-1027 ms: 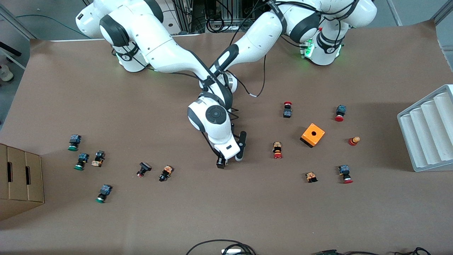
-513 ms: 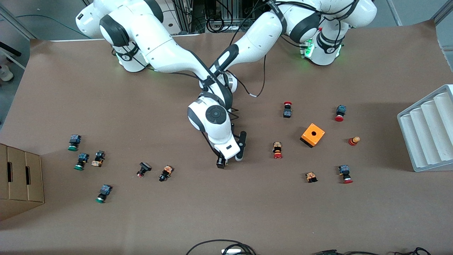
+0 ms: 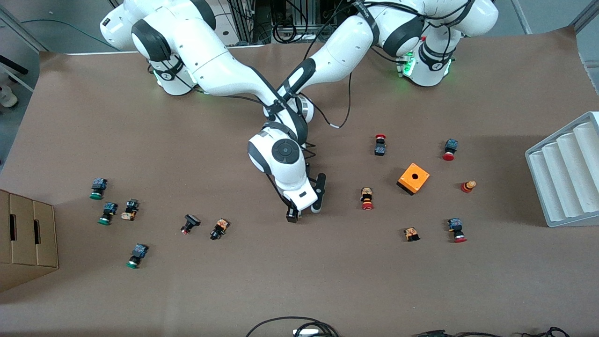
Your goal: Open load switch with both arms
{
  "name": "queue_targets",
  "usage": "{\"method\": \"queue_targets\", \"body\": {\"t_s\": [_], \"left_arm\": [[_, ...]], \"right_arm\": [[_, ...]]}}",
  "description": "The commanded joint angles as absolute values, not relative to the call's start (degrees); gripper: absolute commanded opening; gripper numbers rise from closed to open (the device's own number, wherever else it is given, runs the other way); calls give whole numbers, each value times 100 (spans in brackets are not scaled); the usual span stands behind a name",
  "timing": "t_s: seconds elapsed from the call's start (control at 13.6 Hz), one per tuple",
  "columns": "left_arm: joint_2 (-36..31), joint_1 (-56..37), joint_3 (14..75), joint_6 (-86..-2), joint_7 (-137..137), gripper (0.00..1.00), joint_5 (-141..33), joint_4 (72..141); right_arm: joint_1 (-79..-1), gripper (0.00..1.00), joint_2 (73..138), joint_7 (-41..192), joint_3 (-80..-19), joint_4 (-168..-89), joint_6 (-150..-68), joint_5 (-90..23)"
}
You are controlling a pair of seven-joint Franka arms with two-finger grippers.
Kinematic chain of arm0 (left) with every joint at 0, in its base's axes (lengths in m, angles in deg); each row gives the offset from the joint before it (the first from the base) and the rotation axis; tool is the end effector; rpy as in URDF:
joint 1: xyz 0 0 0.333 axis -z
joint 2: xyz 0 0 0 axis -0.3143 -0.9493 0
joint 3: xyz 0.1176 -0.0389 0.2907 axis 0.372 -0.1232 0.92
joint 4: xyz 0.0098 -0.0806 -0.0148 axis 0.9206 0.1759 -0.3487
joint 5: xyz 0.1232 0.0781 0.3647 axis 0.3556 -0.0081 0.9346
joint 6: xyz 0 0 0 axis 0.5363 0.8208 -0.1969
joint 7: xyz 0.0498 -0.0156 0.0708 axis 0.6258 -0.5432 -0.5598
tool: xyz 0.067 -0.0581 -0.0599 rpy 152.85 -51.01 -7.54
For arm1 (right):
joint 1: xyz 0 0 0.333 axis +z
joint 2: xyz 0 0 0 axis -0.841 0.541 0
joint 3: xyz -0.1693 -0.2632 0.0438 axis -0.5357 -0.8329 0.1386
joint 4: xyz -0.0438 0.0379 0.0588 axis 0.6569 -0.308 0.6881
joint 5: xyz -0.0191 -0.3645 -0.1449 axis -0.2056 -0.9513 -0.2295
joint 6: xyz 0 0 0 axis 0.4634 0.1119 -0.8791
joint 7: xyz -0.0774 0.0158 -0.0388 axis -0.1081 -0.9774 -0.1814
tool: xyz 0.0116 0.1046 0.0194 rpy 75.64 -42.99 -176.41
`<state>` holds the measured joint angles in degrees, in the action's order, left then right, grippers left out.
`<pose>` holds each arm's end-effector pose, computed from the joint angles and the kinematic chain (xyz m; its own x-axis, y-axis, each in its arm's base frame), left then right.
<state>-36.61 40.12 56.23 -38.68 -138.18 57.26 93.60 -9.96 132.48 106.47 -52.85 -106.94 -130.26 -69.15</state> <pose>0.3522 -0.5762 0.0499 0.2824 0.0349 0.9587 0.1009 -0.9949 0.0065 0.5728 0.4901 0.2125 0.2143 0.9743 0.0690 0.9590 -0.2233 0.1746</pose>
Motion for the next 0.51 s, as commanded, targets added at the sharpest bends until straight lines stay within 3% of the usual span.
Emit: {"method": "queue_targets", "body": {"t_s": [0.0, 0.44], "left_arm": [[-3845, 4074, 5564, -3947, -13955, 66, 5604, 9566], [-3854, 4074, 5564, -3947, -13955, 66, 5648, 9575]], "right_arm": [[-997, 72, 13266, 10647, -5298, -10583, -13026, -6805], [-997, 72, 13187, 10656, -5298, -10583, -13000, -6805]]}}
